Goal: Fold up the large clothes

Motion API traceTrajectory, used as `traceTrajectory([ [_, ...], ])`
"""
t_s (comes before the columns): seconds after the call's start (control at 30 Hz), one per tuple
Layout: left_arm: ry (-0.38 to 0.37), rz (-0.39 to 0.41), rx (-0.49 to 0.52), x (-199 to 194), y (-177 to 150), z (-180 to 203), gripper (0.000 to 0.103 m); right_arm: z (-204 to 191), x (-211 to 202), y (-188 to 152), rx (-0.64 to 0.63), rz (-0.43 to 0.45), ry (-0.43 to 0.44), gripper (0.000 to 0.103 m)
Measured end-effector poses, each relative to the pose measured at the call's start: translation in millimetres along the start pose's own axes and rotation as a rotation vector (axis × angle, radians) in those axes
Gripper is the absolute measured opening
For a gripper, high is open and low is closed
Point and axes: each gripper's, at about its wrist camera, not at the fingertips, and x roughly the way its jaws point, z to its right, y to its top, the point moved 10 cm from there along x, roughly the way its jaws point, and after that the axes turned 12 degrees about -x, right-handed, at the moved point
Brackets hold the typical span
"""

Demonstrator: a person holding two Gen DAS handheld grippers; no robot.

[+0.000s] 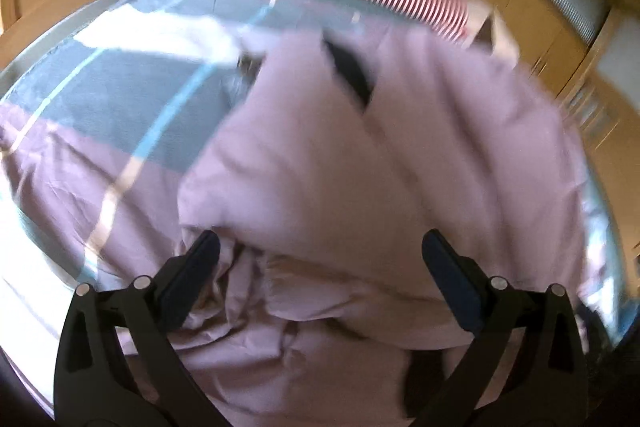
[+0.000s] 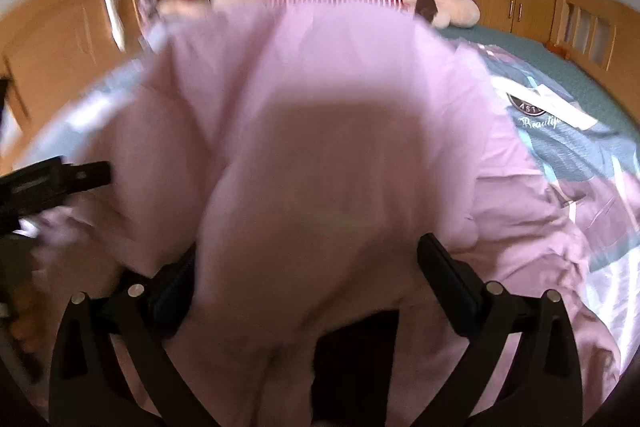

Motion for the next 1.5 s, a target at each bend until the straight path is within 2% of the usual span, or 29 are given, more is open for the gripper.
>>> traceTrajectory([
  [0.07,-0.011,0.035,0.043,-26.7,9.3,9.0,0.101,12.5,-41.5,-0.2,0.02,0.02,-0.007,0.102],
  [0.13,-0.006,0.024,0.11,-46.2,5.7,10.6,0.101,26.8,-69.6,-10.8,0.005,-0.014,-0.036,0.102],
  [0.2,0.005,-0.035,0.208,-61.8,-7.4,4.0,0.101,44.8,-95.8,-37.5,0.002,-0.102,-0.058,0.102],
  [0.27,0.08,-0.074,0.314,-86.0,-21.8,-21.6,0.101,62.2,-119.8,-79.3,0.023,-0.234,-0.041,0.102],
  [0.33,0.162,-0.105,0.377,-108.5,-36.0,-58.2,0.101,73.1,-138.4,-112.9,0.034,-0.318,-0.037,0.102],
  [0.4,0.2,-0.16,0.358,-126.4,-55.2,-95.4,0.101,81.2,-157.7,-150.9,0.039,-0.408,-0.036,0.102],
  [0.43,0.196,-0.209,0.336,-133.1,-70.1,-114.7,0.101,80.4,-161.5,-162.6,0.043,-0.44,-0.026,0.102],
  [0.53,0.115,-0.348,0.285,-144.9,-118.5,-145.7,0.101,73.3,-170.1,-197.5,0.073,-0.522,0.041,0.102],
  [0.6,0.089,-0.414,0.23,-145.9,-138.7,-162.4,0.098,67.3,-174.3,-207.8,0.061,-0.542,0.056,0.102],
  [0.63,0.053,-0.443,0.185,-146.9,-142.9,-164.2,0.092,63.3,-175.9,-211.3,0.052,-0.55,0.065,0.102],
  [0.7,-0.036,-0.491,0.112,-150.3,-151.5,-161.6,0.092,56.3,-178.7,-216.1,0.028,-0.563,0.079,0.102],
  [0.77,-0.039,-0.505,0.09,-147.2,-154.4,-164.8,0.087,51.6,-180.8,-218.9,0.027,-0.558,0.097,0.101],
  [0.8,-0.034,-0.51,0.081,-145.9,-154.1,-166.3,0.078,52.1,-181.6,-219.7,0.028,-0.55,0.091,0.099],
  [0.9,-0.046,-0.546,0.032,-140.2,-162.6,-174.5,0.065,59.2,-186.6,-220.6,0.074,-0.524,0.089,0.081],
  [0.97,-0.055,-0.559,0.02,-139.6,-166.3,-174.0,0.06,67.1,-190.8,-218.7,0.125,-0.501,0.121,0.051],
  [1.03,-0.053,-0.565,0.02,-139.0,-168.8,-174.2,0.059,70.2,-195.3,-215.6,0.176,-0.478,0.163,0.037],
  [1.07,-0.051,-0.567,0.017,-136.6,-166.7,-175.2,0.059,72.6,-196.6,-215.3,0.189,-0.477,0.17,0.035],
  [1.13,-0.053,-0.565,0.02,-137.1,-166.8,-174.2,0.062,74.9,-196.5,-217.0,0.185,-0.48,0.173,0.037],
  [1.17,-0.048,-0.56,0.022,-138.1,-166.6,-174.3,0.064,76.4,-196.6,-218.4,0.183,-0.485,0.168,0.044],
  [1.2,-0.035,-0.551,0.021,-139.3,-166.3,-175.0,0.072,77.7,-197.0,-221.5,0.186,-0.5,0.162,0.048],
  [1.23,0.008,-0.535,0.028,-142.7,-166.1,-181.0,0.086,78.8,-197.6,-224.4,0.197,-0.516,0.166,0.058],
  [1.27,0.04,-0.521,0.038,-144.8,-165.7,-185.5,0.091,78.6,-198.1,-225.5,0.21,-0.518,0.18,0.065],
  [1.3,0.056,-0.509,0.049,-147.2,-166.0,-188.3,0.094,80.2,-198.2,-226.9,0.207,-0.519,0.184,0.066],
  [1.4,0.037,-0.552,0.036,-148.9,-175.9,-197.3,0.095,75.1,-194.2,-231.5,0.195,-0.551,0.195,0.073],
  [1.43,0.012,-0.579,0.012,-149.1,-180.3,-200.0,0.091,71.6,-192.8,-232.7,0.19,-0.562,0.206,0.079],
  [1.47,-0.011,-0.593,0.001,-149.4,-182.9,-199.7,0.087,68.5,-192.1,-232.9,0.171,-0.566,0.204,0.079],
  [1.5,-0.041,-0.605,-0.007,-150.5,-185.4,-197.5,0.073,65.0,-192.1,-232.9,0.155,-0.566,0.214,0.079],
])
